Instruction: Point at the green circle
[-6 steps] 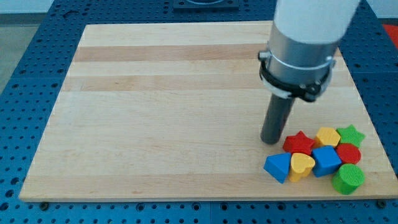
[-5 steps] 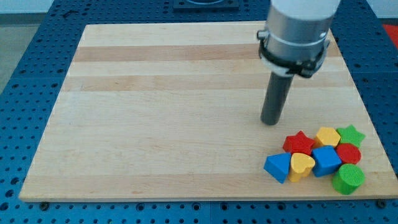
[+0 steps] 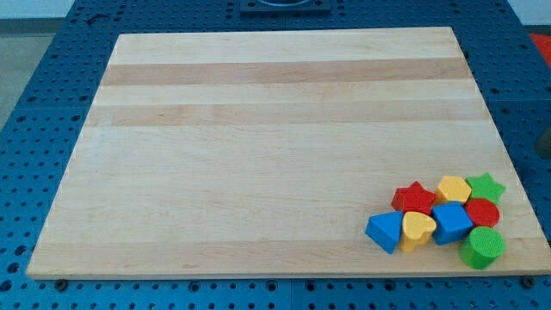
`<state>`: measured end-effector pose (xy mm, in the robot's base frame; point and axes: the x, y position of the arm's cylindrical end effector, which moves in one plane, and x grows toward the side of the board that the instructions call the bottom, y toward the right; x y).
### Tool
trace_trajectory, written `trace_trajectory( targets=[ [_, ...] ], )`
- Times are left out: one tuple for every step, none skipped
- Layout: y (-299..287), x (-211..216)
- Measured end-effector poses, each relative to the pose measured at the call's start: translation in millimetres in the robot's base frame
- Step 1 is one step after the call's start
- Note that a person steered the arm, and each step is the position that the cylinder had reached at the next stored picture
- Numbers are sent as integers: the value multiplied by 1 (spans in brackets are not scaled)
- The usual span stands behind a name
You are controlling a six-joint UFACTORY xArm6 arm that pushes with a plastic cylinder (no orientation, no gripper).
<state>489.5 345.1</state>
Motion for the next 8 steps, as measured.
trace_trajectory(
  targets=[
    [-19,77],
    [-7,115],
    [-18,127],
    [-46,127],
    [-70,128],
    [-88,128],
    [-104,129],
    [-122,128]
  ],
)
